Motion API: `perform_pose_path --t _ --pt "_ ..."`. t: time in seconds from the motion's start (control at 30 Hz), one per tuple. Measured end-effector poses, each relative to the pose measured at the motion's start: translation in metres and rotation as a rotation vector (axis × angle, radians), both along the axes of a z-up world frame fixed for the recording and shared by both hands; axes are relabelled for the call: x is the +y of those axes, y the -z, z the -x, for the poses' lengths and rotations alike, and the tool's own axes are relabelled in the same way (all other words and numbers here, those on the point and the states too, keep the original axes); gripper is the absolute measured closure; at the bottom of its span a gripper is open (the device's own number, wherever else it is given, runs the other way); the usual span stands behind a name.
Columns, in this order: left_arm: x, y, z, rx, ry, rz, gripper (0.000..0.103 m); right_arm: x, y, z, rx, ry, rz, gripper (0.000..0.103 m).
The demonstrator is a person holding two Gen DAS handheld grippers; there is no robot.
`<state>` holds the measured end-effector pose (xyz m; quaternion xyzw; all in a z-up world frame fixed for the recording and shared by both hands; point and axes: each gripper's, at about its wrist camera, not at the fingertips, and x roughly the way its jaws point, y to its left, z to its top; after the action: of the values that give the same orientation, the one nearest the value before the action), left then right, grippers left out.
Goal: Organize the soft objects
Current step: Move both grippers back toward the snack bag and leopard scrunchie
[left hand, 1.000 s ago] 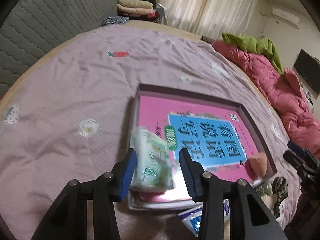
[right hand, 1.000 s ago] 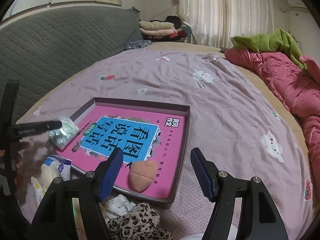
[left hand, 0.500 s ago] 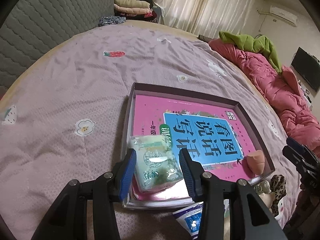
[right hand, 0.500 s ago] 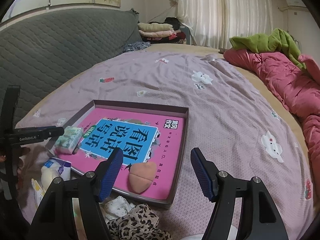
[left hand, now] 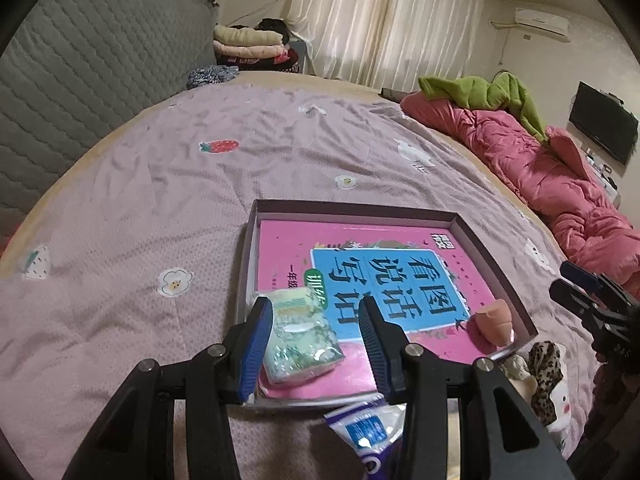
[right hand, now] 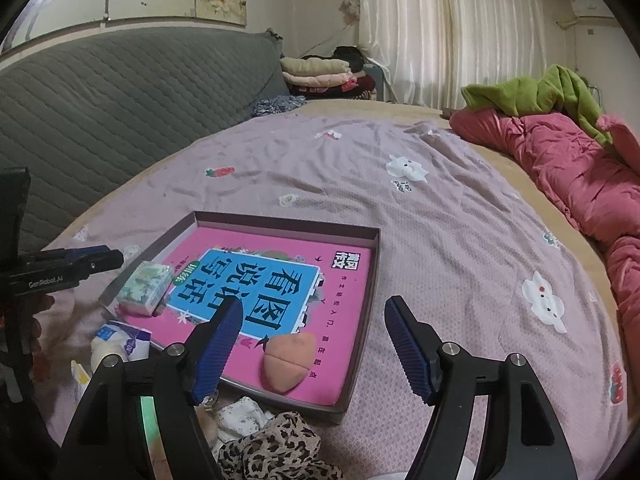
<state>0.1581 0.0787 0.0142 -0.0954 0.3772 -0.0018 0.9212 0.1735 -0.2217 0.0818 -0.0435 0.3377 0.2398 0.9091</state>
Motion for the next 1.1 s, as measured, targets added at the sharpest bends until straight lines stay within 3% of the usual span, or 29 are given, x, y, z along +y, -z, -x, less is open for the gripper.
perform_pose_path --t 0.23,0.57,0.83,1.1 --pt "-0.017 0.0 0.017 0.007 -0.004 0.01 0.05 -0.004 -0.005 0.007 -0.024 0.001 -0.005 0.028" --pt "-0.031 -0.012 0.046 -0.044 0.007 -0.003 0.049 -0.015 -0.004 0.026 -0.017 0.007 -0.033 0.028" --pt "-0.029 -0.014 0.066 -0.029 -0.023 -0.01 0.048 -0.011 -0.004 0.058 -0.007 -0.01 -0.012 0.027" --pt "-0.047 -0.017 0.087 -0.022 0.019 -0.031 0.048 0.001 -0.008 0.086 -0.017 -0.053 0.009 0.027"
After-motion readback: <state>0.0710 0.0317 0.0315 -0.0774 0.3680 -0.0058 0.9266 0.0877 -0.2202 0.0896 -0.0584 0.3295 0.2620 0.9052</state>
